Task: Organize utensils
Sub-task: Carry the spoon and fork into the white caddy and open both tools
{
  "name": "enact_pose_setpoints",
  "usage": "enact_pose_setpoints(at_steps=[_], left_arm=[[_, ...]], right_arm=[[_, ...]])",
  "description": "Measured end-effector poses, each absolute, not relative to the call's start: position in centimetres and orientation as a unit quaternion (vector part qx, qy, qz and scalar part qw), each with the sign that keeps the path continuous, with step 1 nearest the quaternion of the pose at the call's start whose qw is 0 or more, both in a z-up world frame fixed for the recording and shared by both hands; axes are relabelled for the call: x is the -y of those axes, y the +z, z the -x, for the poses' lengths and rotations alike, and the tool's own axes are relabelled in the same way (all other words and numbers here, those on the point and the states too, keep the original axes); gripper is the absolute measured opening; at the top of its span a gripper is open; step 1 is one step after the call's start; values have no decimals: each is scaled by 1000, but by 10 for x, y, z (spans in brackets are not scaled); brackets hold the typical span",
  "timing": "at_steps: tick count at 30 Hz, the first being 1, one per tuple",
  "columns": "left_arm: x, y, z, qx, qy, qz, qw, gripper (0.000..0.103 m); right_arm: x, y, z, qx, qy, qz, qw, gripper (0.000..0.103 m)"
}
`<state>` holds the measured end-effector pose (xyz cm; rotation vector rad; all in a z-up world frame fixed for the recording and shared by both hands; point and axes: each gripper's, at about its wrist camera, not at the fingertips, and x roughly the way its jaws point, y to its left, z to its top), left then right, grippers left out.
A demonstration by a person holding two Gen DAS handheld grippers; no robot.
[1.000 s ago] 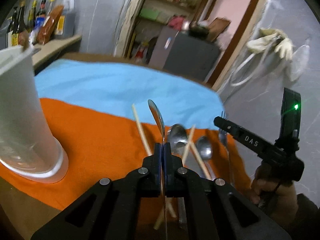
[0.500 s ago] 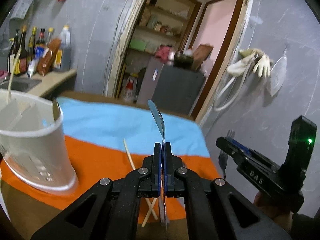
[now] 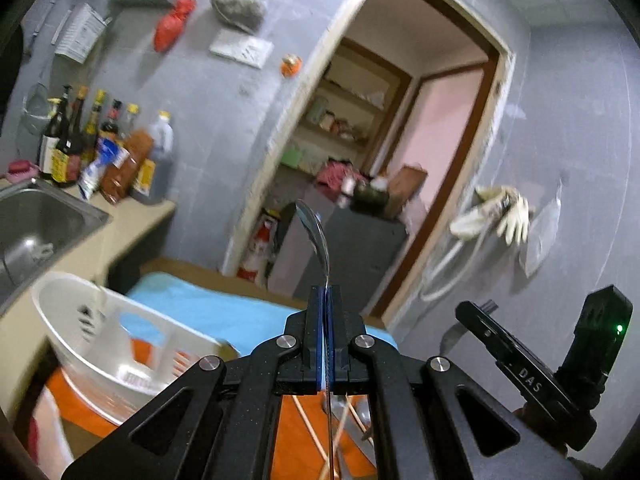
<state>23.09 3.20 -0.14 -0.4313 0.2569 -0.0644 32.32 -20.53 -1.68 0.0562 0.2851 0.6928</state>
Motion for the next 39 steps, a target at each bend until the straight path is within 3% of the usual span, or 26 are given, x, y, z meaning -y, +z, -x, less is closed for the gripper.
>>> enact_pose_setpoints(at_steps=[10,19,30,39], left_arm=[[-153,23,-223,-47,33,262,963,0],[-214,-13,-240,-29,61,283,957,0],[-201,-55,-245,-60,70,248,964,0],[-181,-66,-230,-57,82,210,973,0]], right_arm=[[138,39,-301,-82,397,-27,914,19],[73,36,-296,-79,424,-16,902,19],[34,-29,-303,-153,420,-7,894,19],[27,-47,-303,-183,422,1,888,19]])
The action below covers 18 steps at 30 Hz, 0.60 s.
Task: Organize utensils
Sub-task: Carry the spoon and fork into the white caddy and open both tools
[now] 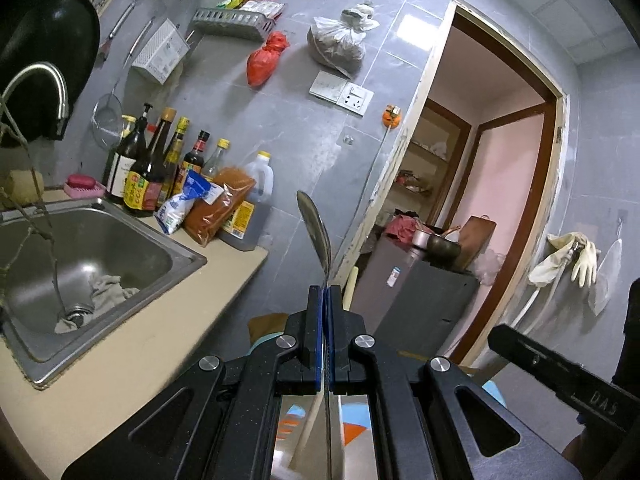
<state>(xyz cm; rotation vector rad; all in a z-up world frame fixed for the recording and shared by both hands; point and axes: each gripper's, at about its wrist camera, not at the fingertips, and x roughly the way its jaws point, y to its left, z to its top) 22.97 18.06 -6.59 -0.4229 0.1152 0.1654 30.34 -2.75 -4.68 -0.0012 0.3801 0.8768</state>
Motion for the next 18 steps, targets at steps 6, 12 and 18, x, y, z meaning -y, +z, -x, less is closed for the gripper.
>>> enact_pose_setpoints(at_steps=[6,12,18], left_arm=[[-178,-72,-231,-62,80,209,973,0],[-175,-74,-222,-87,80,208,971,0],[-169,-77,-209,-130,75,209,966,1]], right_arm=[[23,-48,-301,-181,424,8,887,19],[29,-46,-302,-189,426,-5,885,21],[44,-37,-300,-186,419,-23,889,32]])
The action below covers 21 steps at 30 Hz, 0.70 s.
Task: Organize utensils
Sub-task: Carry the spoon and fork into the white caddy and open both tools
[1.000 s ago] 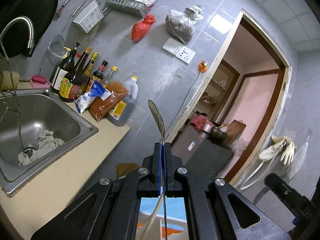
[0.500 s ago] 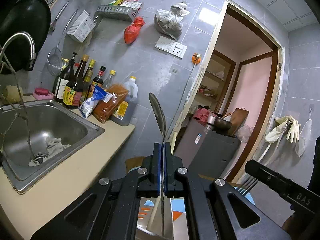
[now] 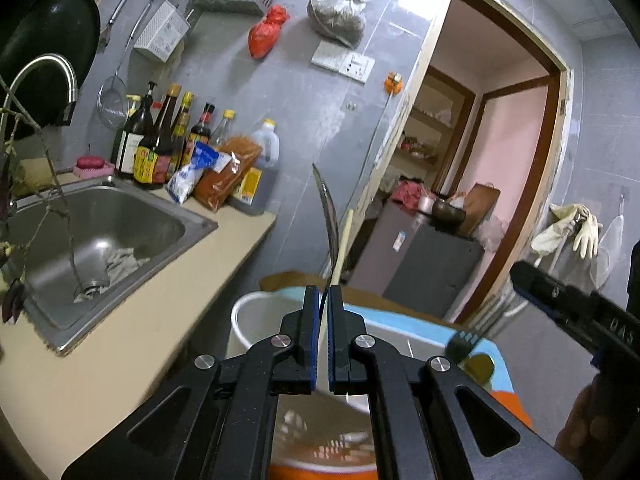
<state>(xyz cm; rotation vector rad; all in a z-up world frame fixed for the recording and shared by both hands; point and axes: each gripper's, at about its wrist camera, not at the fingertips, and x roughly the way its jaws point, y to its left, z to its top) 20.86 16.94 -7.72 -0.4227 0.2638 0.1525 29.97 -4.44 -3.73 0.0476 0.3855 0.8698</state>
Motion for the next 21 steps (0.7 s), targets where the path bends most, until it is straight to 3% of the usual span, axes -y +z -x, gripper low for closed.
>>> enact_pose_setpoints(at_steps=[4,5,7,10,11,13,16,17,21], left_arm=[[-162,-68,-202,-142,68,207,966,8],[-159,-65,-200,-142,64,204,967,18],[-152,-57,-195,-135,60,204,968,35],[-140,-42,-194,-133,52,204,968,43],[-135,-36,-195,-134,52,199,969,46],[-121,-23,-195,-127,46,188,973,65],[-98,-4,-194,-107,28,172,979,83],[-89,1,-194,-104,21,166,981,85],[-56,16,-195,-90,-3,133,987,95]], right_arm=[[60,-29,-298,-183,409,-30,894,43],[63,-27,-298,-182,405,-31,895,51],[75,-23,-297,-179,396,-39,900,54],[97,-15,-297,-177,375,-48,909,67],[104,-13,-297,-176,369,-52,911,75],[119,-7,-296,-170,360,-58,916,82],[148,3,-293,-159,344,-60,924,95],[155,6,-292,-157,341,-59,925,103],[192,18,-286,-140,325,-55,934,103]])
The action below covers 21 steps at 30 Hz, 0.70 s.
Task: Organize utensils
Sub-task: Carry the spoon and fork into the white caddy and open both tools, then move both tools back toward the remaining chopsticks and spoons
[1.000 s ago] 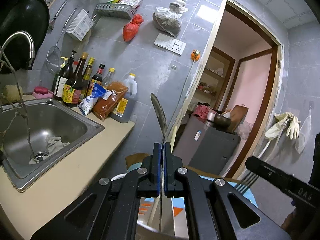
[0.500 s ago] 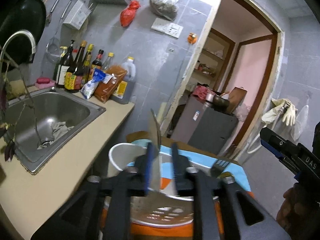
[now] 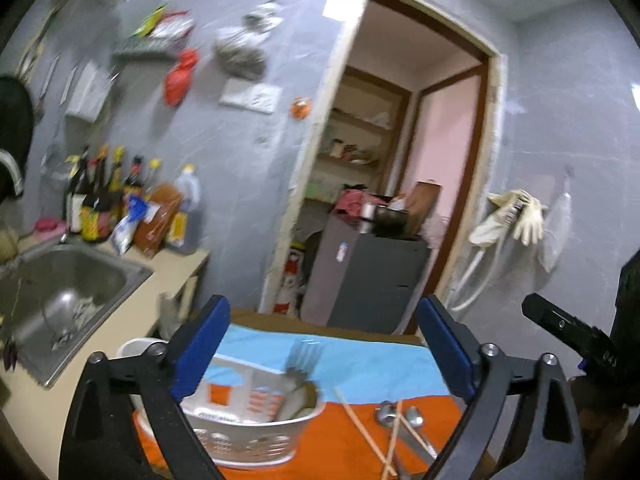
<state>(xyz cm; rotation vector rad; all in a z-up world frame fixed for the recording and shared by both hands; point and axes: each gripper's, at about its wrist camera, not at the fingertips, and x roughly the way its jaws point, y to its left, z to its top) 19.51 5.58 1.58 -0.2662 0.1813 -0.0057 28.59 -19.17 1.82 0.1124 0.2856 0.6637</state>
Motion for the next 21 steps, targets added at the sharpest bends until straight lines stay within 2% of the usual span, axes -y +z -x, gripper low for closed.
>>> enact_pose_setpoints(at_steps=[6,11,21], left_arm=[[0,20,-197,-82,-14,82,993,98],[37,4,-207,-104,-21,68,992,98],[84,-64,-258,-239,-31,60,969,98]], right_arm=[[242,27,-277,-124,292,-51,947,103],[270,15,-277,-131,270,-26,954,103],[305,-53,-314,-227,252,-13,941,103]])
